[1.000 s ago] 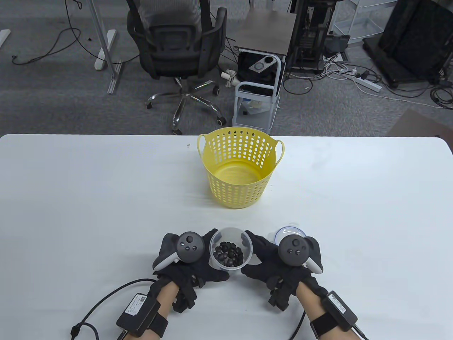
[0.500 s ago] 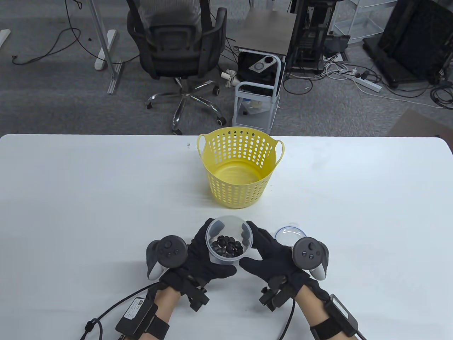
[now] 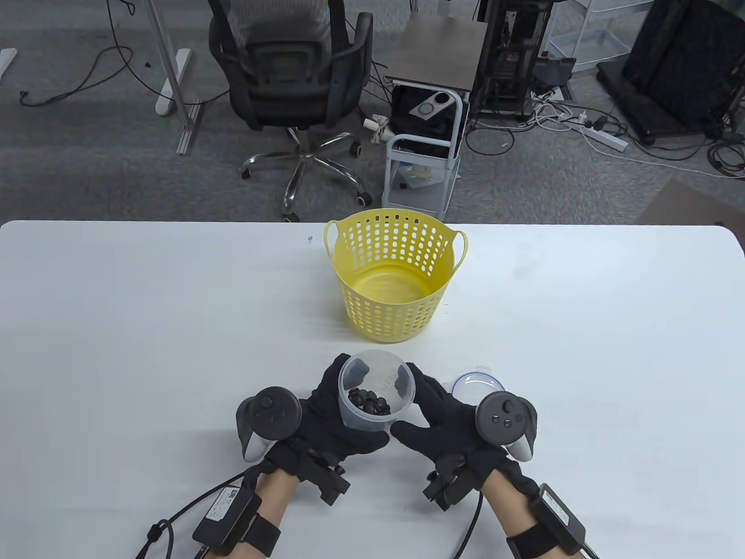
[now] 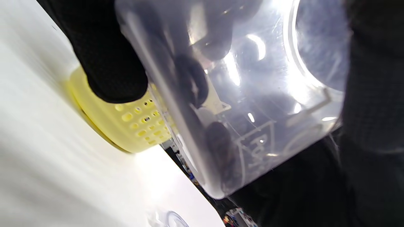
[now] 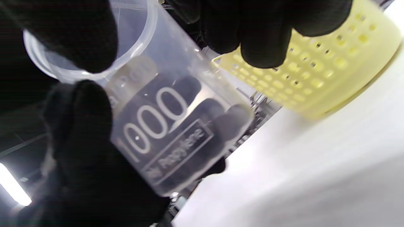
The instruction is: Pour Go stones into a laundry basket
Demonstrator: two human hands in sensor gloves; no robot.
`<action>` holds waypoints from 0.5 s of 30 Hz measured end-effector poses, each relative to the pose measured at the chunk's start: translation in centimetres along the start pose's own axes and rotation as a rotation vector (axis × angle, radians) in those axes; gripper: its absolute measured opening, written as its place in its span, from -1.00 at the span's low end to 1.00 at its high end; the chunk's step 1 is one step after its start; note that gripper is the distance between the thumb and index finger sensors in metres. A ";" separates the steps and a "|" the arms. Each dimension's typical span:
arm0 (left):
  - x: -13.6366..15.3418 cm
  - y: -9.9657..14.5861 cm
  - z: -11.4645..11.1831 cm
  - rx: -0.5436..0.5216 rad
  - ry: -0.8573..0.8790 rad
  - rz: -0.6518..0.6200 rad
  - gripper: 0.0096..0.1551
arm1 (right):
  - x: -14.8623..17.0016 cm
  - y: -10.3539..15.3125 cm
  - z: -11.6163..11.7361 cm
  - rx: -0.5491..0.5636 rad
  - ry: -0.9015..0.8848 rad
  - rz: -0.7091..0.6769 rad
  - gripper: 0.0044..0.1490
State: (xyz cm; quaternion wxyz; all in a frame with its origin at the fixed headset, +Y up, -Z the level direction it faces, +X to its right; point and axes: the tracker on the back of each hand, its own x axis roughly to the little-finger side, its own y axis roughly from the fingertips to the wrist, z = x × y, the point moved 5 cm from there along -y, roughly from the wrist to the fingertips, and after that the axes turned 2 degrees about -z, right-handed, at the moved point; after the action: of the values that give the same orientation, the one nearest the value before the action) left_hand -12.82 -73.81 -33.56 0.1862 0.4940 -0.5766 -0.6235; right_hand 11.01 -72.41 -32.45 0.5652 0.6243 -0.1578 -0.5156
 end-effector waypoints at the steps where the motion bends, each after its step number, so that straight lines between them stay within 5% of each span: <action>1: 0.4 0.0 0.3 -0.022 -0.005 0.018 0.65 | 0.2 0.0 -0.1 0.001 0.038 0.006 0.14; 8: 2.5 -0.1 3.2 -0.158 -0.085 0.153 0.65 | 2.0 0.0 -0.4 -0.037 0.233 0.072 0.12; 15: 1.3 -2.1 7.7 -0.275 -0.171 0.227 0.65 | 2.1 -0.1 0.6 -0.119 0.356 0.076 0.12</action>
State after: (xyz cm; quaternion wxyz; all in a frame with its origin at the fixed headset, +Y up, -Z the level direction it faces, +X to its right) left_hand -19.09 -70.20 -37.17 0.2713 0.3409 -0.5519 -0.7111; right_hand 11.32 -74.33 -33.40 0.6392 0.6648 -0.0482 -0.3837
